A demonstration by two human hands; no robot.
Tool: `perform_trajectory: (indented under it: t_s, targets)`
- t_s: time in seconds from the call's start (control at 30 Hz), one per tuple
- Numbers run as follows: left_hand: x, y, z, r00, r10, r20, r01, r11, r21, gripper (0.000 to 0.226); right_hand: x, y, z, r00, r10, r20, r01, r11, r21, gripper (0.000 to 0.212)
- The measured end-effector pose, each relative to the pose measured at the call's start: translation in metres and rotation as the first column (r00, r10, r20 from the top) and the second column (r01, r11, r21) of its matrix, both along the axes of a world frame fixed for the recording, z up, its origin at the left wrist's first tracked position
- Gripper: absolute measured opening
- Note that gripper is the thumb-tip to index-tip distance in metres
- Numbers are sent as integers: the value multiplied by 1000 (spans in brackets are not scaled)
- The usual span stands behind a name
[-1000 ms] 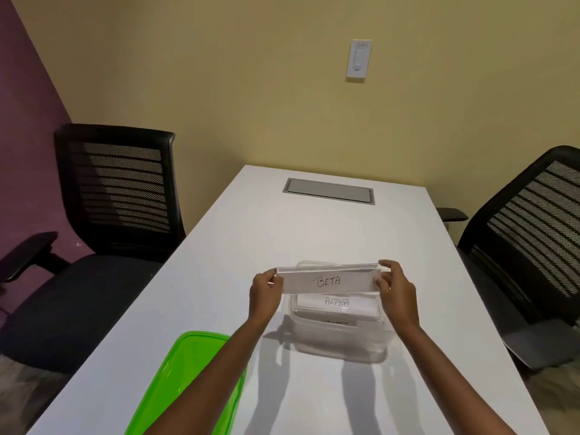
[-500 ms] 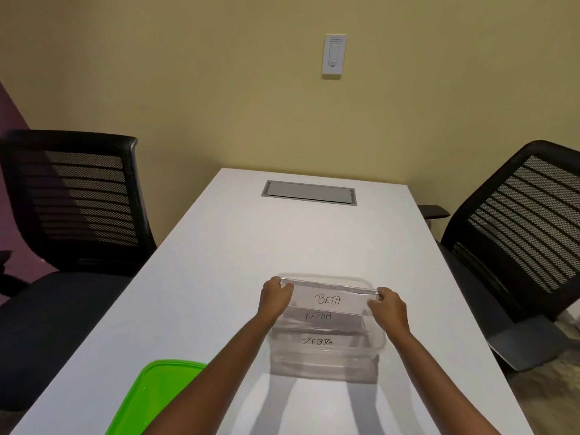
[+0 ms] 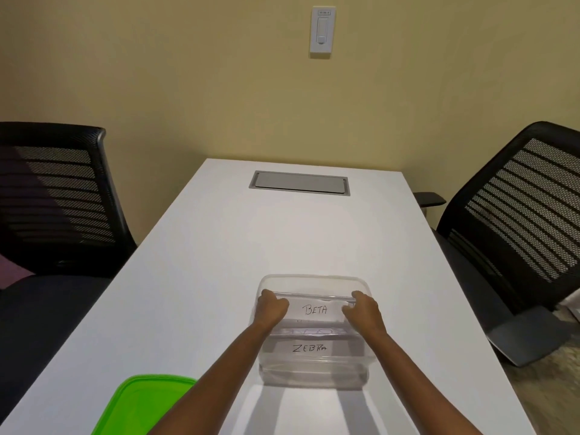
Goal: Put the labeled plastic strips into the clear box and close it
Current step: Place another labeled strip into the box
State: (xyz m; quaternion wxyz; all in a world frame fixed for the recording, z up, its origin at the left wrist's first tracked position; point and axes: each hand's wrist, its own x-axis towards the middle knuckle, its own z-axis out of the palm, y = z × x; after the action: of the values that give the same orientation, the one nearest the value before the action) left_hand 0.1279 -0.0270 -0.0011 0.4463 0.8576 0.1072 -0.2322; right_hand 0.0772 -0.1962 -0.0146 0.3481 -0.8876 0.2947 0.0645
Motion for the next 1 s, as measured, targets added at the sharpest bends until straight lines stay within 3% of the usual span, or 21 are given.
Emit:
perform_trajectory:
  t_s: [0.13, 0.27, 0.43, 0.6, 0.73, 0.83, 1.0]
  targets:
    - [-1, -3, -3, 1000, 7, -9, -6, 999, 42, 42, -2, 1, -8, 1000, 2, -28, -2, 1000, -1, 34]
    - [-4, -7, -4, 1000, -12, -25, 14, 997, 70, 42, -1, 2, -13, 1000, 25, -19, -26, 1000, -11, 25]
    - [-12, -14, -3, 994, -99, -39, 103, 987, 125, 19, -1, 3, -18, 999, 46, -29, -47, 998, -37, 33]
    - [-22, -11, -12, 972, -234, 20, 219, 934, 283, 40, -6, 4, -17, 989, 133, -69, -137, 988, -66, 42]
    - [-31, -13, -15, 969, -240, -55, 243, 903, 353, 53, -12, 8, -18, 983, 136, -124, -146, 986, -75, 47]
    - [-33, -16, -12, 968, -219, -124, 249, 906, 342, 65, -15, 14, -17, 970, 137, -202, -158, 984, -87, 55]
    - [-32, -14, -10, 978, -174, -113, 197, 949, 246, 57, -20, 15, -16, 935, 181, -305, -228, 966, -125, 35]
